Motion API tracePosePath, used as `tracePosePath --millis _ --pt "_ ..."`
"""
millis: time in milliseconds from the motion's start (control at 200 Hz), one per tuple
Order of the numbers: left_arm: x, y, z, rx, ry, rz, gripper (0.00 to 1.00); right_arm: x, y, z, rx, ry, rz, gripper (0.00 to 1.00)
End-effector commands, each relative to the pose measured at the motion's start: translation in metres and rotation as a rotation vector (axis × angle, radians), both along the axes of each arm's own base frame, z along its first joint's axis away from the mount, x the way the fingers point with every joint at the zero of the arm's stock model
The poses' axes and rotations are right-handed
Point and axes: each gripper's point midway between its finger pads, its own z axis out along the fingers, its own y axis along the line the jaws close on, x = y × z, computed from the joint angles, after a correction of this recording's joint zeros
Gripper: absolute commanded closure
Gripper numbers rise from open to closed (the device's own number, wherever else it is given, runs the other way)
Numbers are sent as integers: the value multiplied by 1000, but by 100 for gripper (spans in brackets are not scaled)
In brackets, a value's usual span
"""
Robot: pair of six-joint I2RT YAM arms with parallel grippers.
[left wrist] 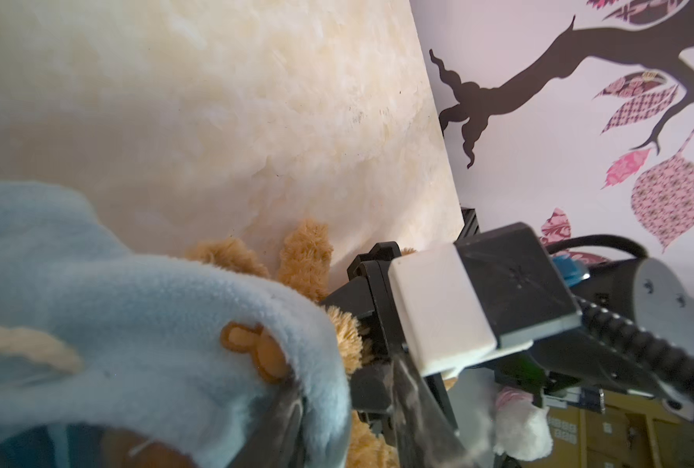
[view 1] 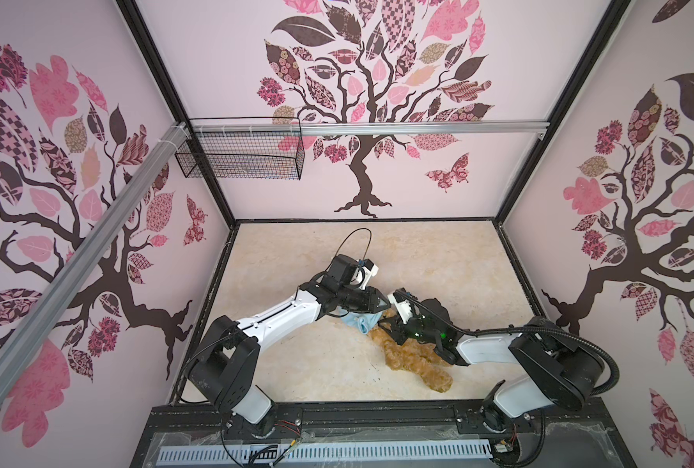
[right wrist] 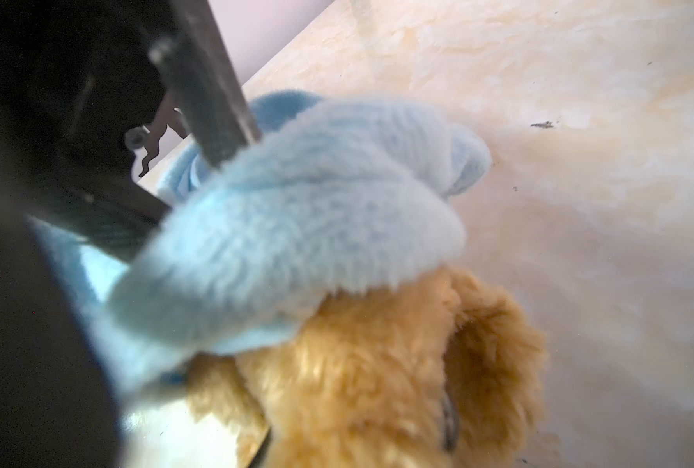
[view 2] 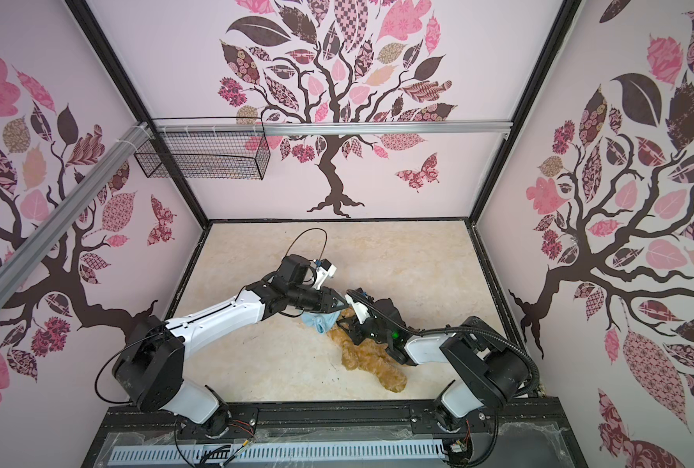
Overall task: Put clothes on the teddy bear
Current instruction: 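Pull the hoodie over the bear's head with the left gripper while the right holds it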
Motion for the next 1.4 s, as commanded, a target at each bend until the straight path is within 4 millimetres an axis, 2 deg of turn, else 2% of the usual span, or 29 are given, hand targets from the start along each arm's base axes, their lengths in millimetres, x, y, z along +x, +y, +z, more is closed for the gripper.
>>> tracePosePath --millis 0,235,320,435,535,655,740,920,1040,1125,1240,1390 --pt "-6 2 21 -23 -61 -31 51 2 2 23 52 -86 -3 84" --pt "-7 13 43 -24 -121 -5 29 0 1 23 51 -104 10 84" --pt "-6 21 48 -22 -129 11 28 0 1 24 54 -111 10 85" --pt "-3 43 50 -8 -120 72 28 -1 1 24 49 -117 21 85" --pt "2 74 44 22 -82 169 33 -2 0 23 46 -116 27 85" --pt "-1 113 19 144 -47 272 39 -1 1 16 3 -101 38 85" --pt "-6 123 -2 208 -6 293 45 -2 -1 14 -11 -97 37 85" --pt "-11 114 -30 204 104 254 61 -4 -2 13 -10 -90 37 85" --pt "-12 115 -48 238 129 245 69 -4 -2 16 -5 -95 37 85" --pt "-10 113 -55 238 135 234 69 -4 -1 16 -8 -97 41 85" --pt "-9 98 -60 173 170 192 68 -5 0 17 -8 -101 54 85" --pt "-3 77 -55 83 196 151 63 -6 0 18 -15 -112 63 85"
